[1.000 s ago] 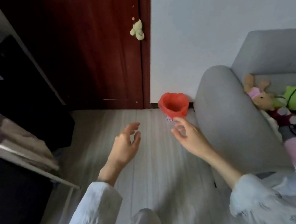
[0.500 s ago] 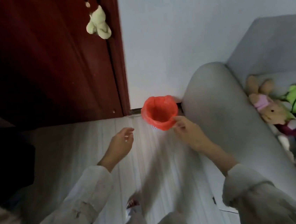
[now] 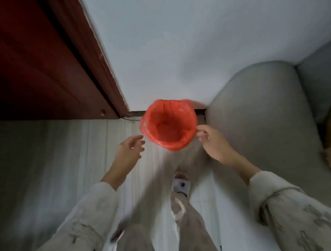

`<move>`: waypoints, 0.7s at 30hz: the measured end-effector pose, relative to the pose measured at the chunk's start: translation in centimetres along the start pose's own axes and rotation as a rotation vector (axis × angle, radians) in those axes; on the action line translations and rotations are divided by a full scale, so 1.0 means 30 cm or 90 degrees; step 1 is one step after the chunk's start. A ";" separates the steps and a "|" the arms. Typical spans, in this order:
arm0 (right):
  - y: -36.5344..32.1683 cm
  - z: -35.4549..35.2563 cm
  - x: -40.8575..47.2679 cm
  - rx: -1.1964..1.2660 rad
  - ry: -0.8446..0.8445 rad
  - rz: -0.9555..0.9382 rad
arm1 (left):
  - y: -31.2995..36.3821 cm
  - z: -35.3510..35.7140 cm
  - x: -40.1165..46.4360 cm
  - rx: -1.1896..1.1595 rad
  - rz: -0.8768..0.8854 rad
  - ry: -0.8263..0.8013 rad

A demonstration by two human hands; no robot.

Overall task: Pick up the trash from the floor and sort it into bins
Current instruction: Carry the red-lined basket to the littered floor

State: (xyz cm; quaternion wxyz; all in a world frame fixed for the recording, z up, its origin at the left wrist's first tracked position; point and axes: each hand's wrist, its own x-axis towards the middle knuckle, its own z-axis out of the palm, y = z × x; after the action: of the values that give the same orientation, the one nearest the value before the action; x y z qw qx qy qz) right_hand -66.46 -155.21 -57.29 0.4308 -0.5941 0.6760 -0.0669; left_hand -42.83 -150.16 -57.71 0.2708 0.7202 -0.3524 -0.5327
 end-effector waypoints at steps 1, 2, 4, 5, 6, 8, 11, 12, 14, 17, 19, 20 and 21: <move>0.046 -0.007 0.083 -0.010 -0.003 0.005 | -0.017 0.044 0.070 -0.006 -0.017 -0.003; 0.092 -0.010 0.163 -0.016 -0.013 0.014 | -0.036 0.089 0.141 -0.005 -0.035 -0.007; 0.164 -0.006 0.297 0.016 -0.032 0.064 | -0.078 0.159 0.266 0.002 -0.071 -0.013; 0.203 0.006 0.371 0.076 -0.038 0.101 | -0.106 0.191 0.334 -0.003 -0.083 -0.008; 0.249 0.023 0.457 0.167 -0.041 0.153 | -0.143 0.228 0.417 -0.017 -0.094 0.001; 0.335 0.066 0.617 0.352 -0.032 0.252 | -0.219 0.286 0.572 -0.075 -0.117 0.033; 0.450 0.164 0.821 0.459 0.010 0.303 | -0.339 0.351 0.774 -0.132 -0.139 0.066; 0.484 0.196 0.879 0.463 0.026 0.311 | -0.375 0.368 0.832 -0.150 -0.140 0.079; 0.549 0.255 0.976 0.413 0.045 0.320 | -0.436 0.385 0.924 -0.175 -0.140 0.107; 0.611 0.331 1.079 0.299 0.021 0.328 | -0.534 0.390 1.024 -0.163 -0.155 0.092; 0.644 0.372 1.115 0.263 0.004 0.317 | -0.585 0.393 1.064 -0.149 -0.178 0.051; 0.653 0.386 1.126 0.244 0.001 0.315 | -0.595 0.397 1.071 -0.151 -0.187 0.024; 0.661 0.398 1.139 0.227 0.010 0.309 | -0.602 0.402 1.079 -0.162 -0.190 0.000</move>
State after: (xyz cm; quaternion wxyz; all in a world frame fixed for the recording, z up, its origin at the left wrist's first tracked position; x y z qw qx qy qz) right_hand -70.70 -173.93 -93.82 0.5266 -0.3298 0.7790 -0.0844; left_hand -44.49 -165.18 -93.62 0.2774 0.7243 -0.1715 -0.6075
